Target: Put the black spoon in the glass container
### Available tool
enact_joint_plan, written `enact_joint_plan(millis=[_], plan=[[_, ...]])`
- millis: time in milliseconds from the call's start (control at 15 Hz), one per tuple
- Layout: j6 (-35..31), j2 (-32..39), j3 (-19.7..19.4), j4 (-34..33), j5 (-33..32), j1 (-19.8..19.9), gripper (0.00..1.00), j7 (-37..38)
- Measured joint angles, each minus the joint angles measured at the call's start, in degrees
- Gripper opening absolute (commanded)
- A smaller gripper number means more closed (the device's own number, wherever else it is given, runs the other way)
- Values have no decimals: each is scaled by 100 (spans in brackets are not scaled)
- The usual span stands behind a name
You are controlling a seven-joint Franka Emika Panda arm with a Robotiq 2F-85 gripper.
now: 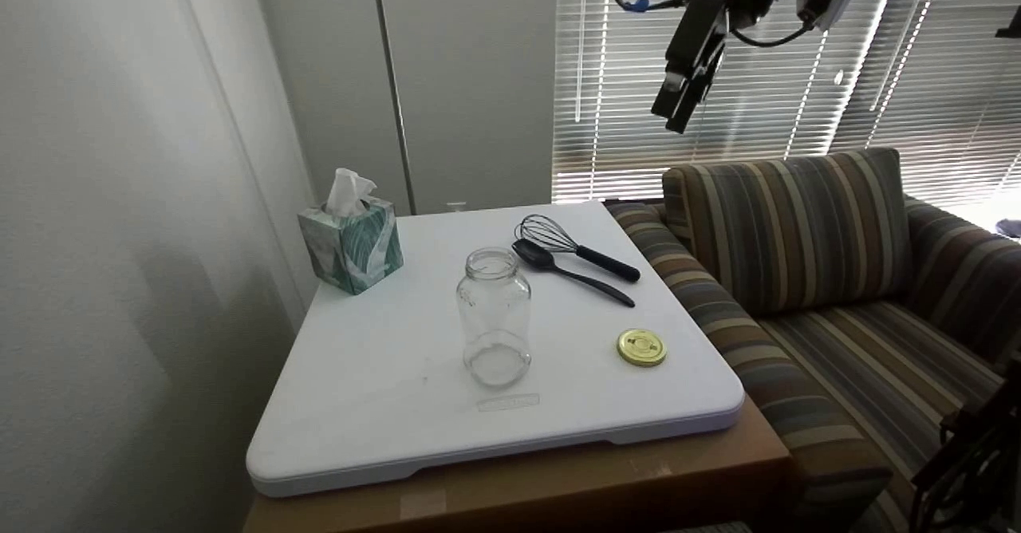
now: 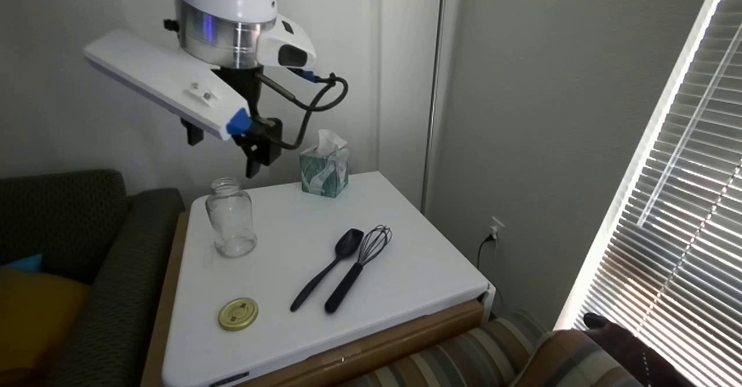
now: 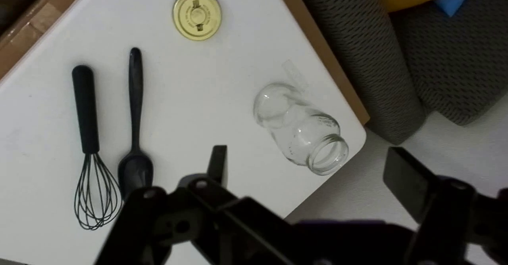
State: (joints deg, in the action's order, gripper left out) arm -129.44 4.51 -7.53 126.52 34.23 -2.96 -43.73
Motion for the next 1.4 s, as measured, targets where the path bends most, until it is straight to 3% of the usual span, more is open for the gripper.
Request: enact_joint_plan(millis=[200,533,667,867,1200,1400], plan=[[-44,710,118,-574,43,309,100,-506],[243,2205,710,-2212,-145,677,100,-879],[364,2781,941,-2887,-493,685,100,-828],[331,3541,1035,-3804,-1675,484,100,-333],[328,3650,1178,-3929,-1790,548,100,-210],[155,3643,1184,-3849,-2223,506,100,245]])
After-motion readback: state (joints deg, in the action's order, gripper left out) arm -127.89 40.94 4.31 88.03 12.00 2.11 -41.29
